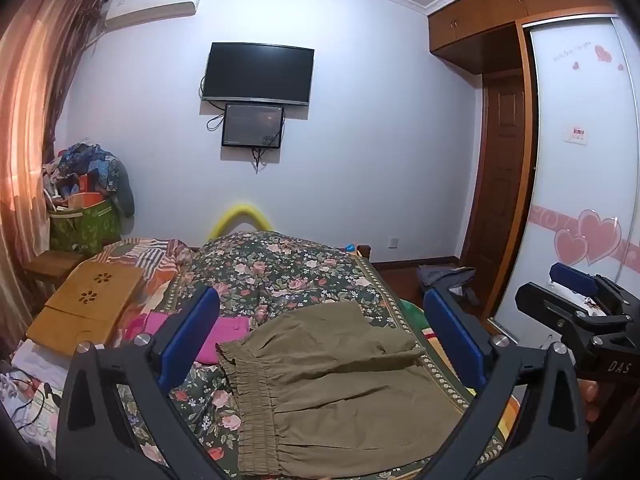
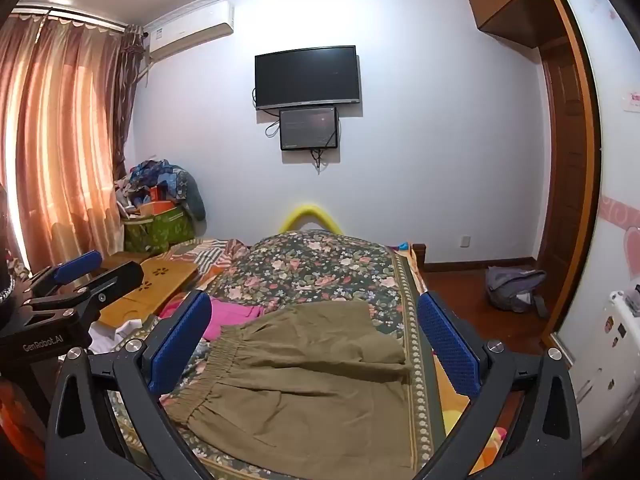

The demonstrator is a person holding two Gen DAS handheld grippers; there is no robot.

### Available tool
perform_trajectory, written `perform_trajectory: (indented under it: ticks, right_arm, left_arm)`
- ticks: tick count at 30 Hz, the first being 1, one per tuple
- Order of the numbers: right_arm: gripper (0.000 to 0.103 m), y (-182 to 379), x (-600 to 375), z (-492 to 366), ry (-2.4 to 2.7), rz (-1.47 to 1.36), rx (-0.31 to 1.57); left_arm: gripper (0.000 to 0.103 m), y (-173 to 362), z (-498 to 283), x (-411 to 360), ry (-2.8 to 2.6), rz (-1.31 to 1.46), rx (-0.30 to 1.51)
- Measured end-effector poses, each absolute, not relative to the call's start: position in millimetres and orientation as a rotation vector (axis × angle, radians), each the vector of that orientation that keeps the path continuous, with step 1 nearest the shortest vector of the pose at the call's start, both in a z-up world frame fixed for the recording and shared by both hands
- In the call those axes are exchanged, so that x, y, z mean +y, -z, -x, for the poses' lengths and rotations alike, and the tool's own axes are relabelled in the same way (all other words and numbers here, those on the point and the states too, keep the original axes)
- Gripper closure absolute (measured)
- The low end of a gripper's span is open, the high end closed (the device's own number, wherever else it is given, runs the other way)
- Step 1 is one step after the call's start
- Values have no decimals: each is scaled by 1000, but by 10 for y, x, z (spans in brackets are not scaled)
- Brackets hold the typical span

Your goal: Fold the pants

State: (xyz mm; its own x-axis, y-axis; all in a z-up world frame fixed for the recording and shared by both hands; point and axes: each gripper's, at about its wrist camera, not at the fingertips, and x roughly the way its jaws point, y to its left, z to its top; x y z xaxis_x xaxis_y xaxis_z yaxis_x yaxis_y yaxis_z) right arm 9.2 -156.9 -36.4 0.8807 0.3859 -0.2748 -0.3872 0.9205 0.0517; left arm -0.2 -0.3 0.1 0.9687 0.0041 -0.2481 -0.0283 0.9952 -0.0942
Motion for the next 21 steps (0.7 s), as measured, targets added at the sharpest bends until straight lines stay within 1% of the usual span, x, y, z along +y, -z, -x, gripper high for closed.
perform_trajectory:
  ticks: [16, 21]
  right_arm:
    - [1, 389, -1552, -100, -404, 6, 291]
    - [1, 393, -1552, -108, -403, 5, 295]
  left_arm:
    - [0, -55, 24, 10, -15, 83, 258]
    - [0, 14, -11, -15, -16, 73, 265]
